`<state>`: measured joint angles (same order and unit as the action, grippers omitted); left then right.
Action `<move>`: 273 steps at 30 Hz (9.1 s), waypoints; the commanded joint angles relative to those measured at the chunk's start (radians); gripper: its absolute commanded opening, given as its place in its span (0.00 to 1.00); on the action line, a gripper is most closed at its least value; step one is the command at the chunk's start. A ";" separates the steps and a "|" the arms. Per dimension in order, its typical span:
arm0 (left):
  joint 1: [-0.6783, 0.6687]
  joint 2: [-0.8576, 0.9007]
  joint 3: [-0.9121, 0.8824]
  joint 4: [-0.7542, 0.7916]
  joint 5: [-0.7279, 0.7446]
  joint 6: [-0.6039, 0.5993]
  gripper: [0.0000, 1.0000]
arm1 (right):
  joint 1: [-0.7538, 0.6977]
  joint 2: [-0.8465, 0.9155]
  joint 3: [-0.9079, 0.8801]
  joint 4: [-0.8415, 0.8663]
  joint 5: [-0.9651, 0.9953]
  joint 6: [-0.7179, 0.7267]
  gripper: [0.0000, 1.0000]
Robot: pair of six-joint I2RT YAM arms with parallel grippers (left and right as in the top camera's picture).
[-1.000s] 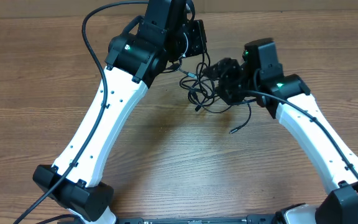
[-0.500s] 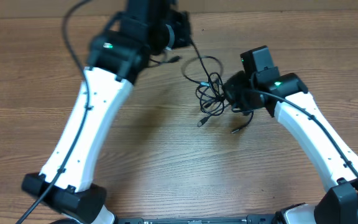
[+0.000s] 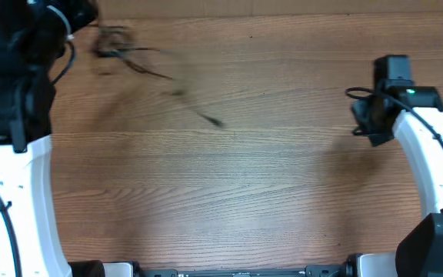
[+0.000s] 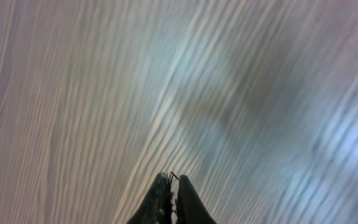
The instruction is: Untangle cables
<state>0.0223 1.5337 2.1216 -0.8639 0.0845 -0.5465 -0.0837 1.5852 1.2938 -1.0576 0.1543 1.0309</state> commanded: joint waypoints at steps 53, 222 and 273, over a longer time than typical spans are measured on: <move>-0.394 0.183 0.013 -0.029 0.024 -0.799 0.04 | 0.522 0.024 0.002 0.656 -0.709 0.899 0.64; -0.606 0.876 0.265 -0.220 0.361 -0.211 0.04 | 0.095 0.000 -0.190 0.451 -0.610 -0.385 0.82; -0.196 0.327 0.262 -0.274 0.265 -0.126 0.04 | -0.480 0.169 -0.186 0.364 -0.793 -0.558 0.56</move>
<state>-0.1516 1.8759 2.3638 -1.1297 0.3618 -0.6987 -0.5621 1.7554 1.1107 -0.6941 -0.4862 0.5758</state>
